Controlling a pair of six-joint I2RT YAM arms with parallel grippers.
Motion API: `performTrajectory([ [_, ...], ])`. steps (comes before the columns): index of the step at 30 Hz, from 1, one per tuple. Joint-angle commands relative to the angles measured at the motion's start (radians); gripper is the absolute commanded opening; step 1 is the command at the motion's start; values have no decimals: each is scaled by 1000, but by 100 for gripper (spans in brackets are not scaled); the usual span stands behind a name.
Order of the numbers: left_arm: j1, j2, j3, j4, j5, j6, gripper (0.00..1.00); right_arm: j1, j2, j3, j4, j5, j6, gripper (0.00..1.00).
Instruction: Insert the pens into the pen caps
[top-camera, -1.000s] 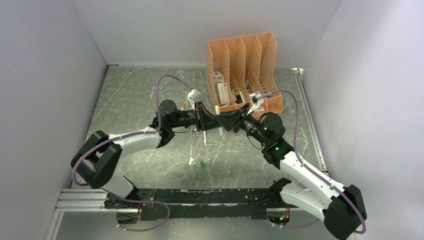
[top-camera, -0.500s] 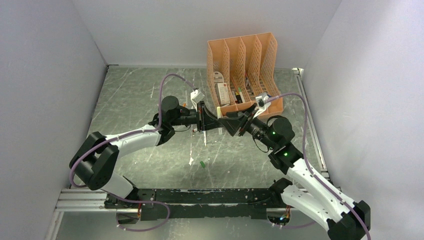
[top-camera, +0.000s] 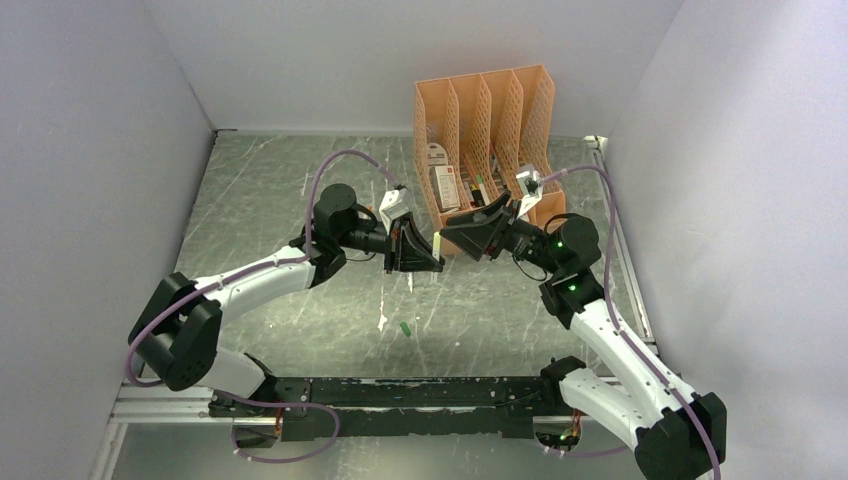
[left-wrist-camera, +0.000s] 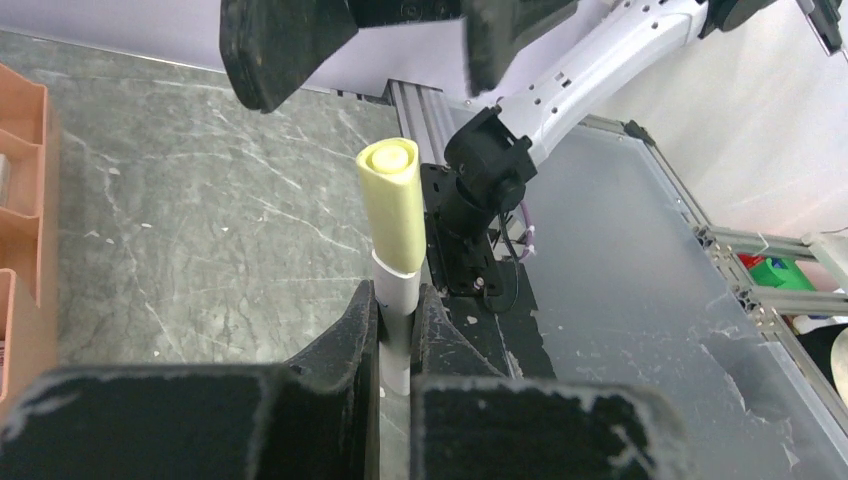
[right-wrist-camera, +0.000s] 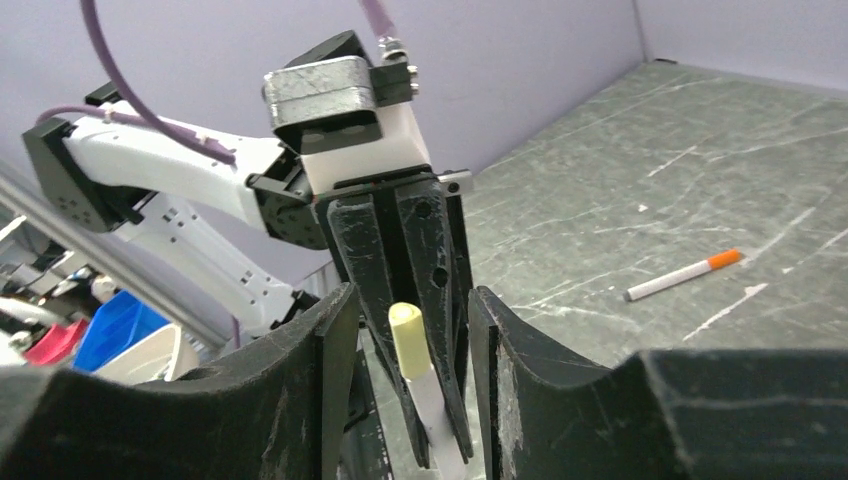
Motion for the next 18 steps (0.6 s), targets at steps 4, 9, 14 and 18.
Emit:
performTrajectory([
  [4,3,-5,54,-116,32,91,7,-7,24,64,42,-100,-4,50],
  [9,3,13,58,-80,19,61,7,-5,43,61,31,-119,-20,49],
  [14,4,23,58,-23,51,9,7,-4,54,43,50,-119,-29,49],
  [18,4,33,48,29,56,-48,7,1,70,51,36,-124,-58,49],
])
